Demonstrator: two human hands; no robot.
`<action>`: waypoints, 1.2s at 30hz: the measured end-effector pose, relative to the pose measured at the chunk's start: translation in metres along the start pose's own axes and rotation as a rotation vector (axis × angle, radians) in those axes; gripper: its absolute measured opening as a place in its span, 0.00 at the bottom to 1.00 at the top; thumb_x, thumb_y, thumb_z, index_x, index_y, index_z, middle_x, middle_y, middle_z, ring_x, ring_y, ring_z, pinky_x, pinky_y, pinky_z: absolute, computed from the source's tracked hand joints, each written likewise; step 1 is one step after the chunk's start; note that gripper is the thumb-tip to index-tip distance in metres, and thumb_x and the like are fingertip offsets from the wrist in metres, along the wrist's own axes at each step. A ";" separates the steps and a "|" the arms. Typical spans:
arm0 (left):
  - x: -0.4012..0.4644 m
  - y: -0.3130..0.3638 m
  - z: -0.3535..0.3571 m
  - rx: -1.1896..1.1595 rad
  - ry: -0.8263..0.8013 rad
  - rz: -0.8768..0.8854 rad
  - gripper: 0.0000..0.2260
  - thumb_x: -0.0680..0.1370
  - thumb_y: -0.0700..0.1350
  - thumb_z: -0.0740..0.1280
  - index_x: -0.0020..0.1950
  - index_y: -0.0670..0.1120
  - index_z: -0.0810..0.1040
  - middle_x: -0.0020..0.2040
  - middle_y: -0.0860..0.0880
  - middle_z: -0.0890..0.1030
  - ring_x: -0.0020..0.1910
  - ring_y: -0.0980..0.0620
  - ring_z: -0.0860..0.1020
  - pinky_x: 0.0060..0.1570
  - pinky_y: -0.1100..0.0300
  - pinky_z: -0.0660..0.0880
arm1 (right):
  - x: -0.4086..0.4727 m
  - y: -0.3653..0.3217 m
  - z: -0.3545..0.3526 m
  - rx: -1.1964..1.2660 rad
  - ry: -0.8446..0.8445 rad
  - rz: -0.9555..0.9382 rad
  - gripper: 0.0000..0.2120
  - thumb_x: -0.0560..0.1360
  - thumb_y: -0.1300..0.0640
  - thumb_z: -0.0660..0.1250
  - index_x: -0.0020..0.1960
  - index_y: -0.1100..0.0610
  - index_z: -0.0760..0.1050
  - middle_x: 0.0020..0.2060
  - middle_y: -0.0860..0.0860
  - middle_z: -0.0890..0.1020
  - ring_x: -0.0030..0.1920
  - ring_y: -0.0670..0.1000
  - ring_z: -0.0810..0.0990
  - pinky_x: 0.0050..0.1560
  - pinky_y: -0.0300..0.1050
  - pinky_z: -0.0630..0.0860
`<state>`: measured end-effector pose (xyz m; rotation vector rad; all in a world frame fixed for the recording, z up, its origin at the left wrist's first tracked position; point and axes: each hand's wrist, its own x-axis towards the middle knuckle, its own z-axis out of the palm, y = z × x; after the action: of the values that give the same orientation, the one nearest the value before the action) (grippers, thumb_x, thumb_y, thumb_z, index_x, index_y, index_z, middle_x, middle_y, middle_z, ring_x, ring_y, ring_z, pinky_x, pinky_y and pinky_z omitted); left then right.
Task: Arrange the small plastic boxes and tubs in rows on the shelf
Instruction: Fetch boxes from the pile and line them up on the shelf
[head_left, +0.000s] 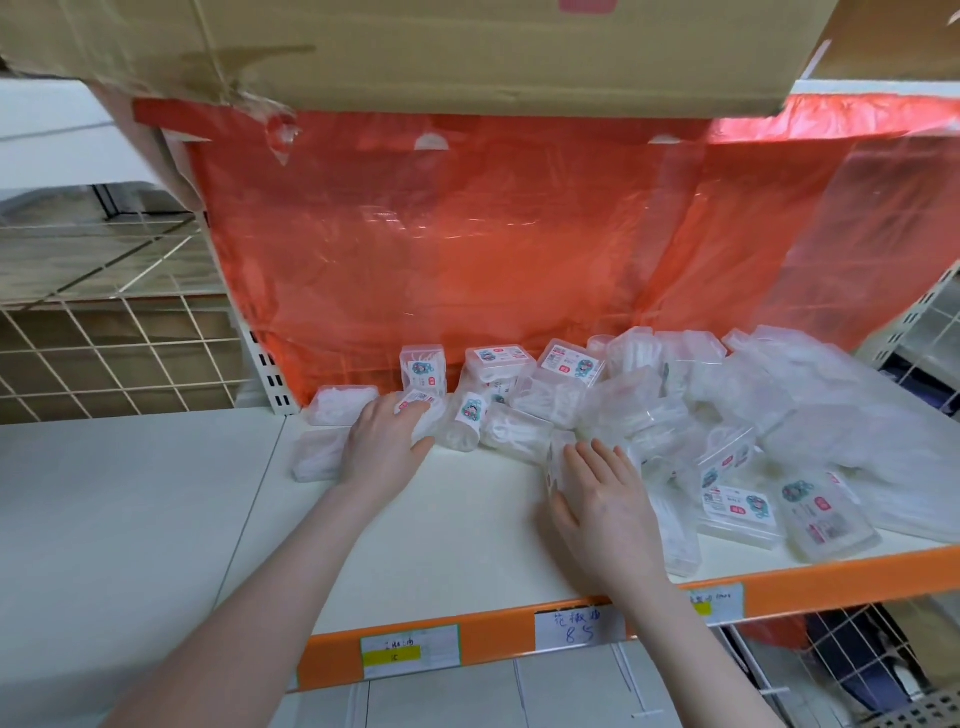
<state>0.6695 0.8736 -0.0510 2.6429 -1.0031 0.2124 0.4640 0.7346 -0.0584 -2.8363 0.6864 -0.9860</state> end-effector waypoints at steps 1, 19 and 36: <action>0.003 0.002 -0.001 -0.025 -0.005 -0.016 0.21 0.77 0.50 0.65 0.70 0.52 0.69 0.66 0.45 0.71 0.65 0.43 0.67 0.62 0.52 0.66 | 0.000 0.000 0.000 0.006 0.004 0.001 0.16 0.62 0.64 0.75 0.48 0.65 0.78 0.42 0.58 0.81 0.48 0.63 0.80 0.58 0.56 0.73; -0.062 0.007 -0.022 -0.205 0.053 -0.079 0.24 0.73 0.44 0.69 0.68 0.46 0.72 0.66 0.47 0.72 0.65 0.46 0.68 0.62 0.58 0.63 | -0.017 -0.007 -0.006 0.139 0.052 -0.114 0.16 0.59 0.71 0.77 0.47 0.63 0.81 0.43 0.55 0.83 0.42 0.59 0.82 0.46 0.51 0.79; -0.107 -0.030 -0.021 -0.184 -0.094 -0.075 0.26 0.74 0.45 0.67 0.71 0.47 0.68 0.69 0.51 0.68 0.66 0.50 0.66 0.61 0.65 0.59 | 0.027 -0.020 0.006 -0.202 -0.474 -0.340 0.17 0.70 0.65 0.55 0.56 0.53 0.73 0.47 0.51 0.81 0.52 0.53 0.77 0.69 0.41 0.53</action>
<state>0.6090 0.9682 -0.0637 2.5359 -0.9028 -0.0209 0.4947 0.7406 -0.0433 -3.2494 0.2709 -0.2400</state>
